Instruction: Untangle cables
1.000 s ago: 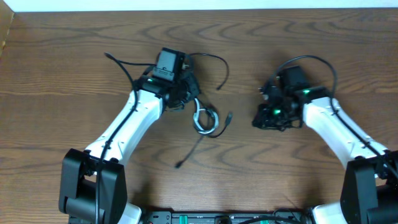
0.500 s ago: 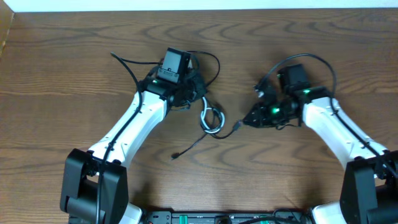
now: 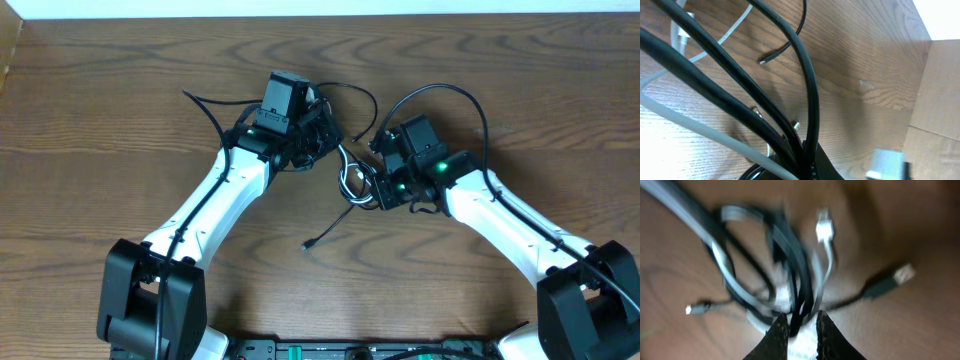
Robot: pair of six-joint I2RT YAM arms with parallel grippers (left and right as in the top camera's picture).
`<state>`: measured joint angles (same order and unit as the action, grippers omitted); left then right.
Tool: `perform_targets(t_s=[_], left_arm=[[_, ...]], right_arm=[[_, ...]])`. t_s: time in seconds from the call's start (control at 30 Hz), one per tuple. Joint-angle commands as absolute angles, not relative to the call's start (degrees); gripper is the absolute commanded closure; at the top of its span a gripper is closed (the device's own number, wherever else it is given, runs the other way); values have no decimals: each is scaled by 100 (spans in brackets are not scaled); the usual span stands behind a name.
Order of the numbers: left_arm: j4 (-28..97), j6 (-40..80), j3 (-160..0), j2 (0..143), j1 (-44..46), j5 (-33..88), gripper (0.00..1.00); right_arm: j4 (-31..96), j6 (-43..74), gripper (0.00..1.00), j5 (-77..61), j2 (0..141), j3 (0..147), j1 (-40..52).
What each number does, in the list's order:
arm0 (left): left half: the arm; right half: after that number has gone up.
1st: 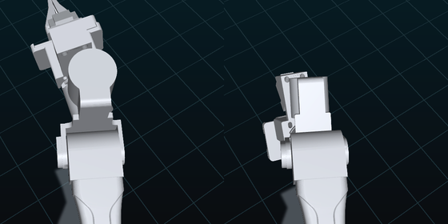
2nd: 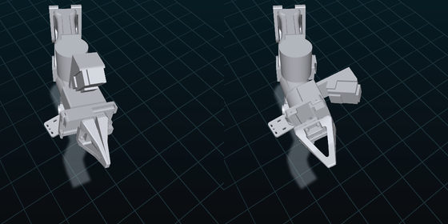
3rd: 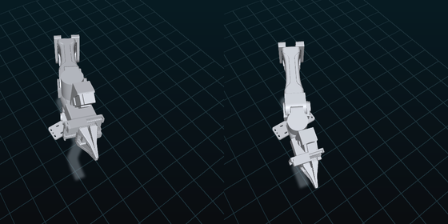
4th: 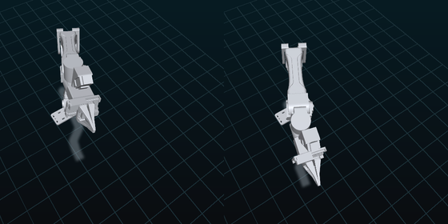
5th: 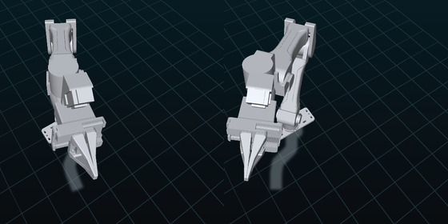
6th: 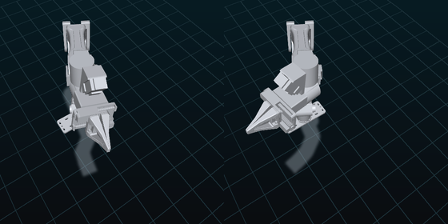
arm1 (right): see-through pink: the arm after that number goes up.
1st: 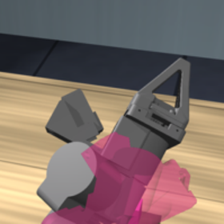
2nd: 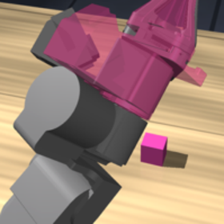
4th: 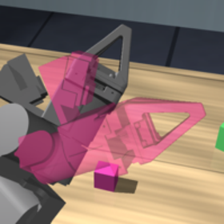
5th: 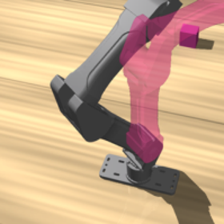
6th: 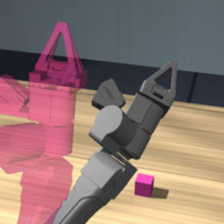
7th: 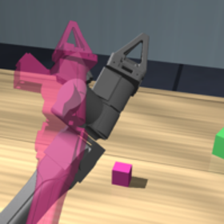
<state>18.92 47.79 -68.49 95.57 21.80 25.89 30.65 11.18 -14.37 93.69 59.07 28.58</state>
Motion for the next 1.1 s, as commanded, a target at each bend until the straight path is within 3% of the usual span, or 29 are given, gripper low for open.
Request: perform_targets(t_s=[0.0,0.3,0.6,0.93,1.07], left_arm=[[1920,4814,-6858,9428,2174,2484,93],[1916,4814,-6858,9428,2174,2484,93],[1935,4589,-6858,9428,2171,2453,93],[2858,3905,-6858,9428,2156,1223,93],[2995,3868,-6858,9428,2156,947,93]], right_arm=[[2880,1551,86,-937,9290,5913,3039],[2869,1656,99,-958,9290,5913,3336],[3120,1872,99,-792,9288,5913,3267],[3579,2158,99,-1275,9277,5913,2117],[3776,1531,99,-1649,9277,5913,1557]])
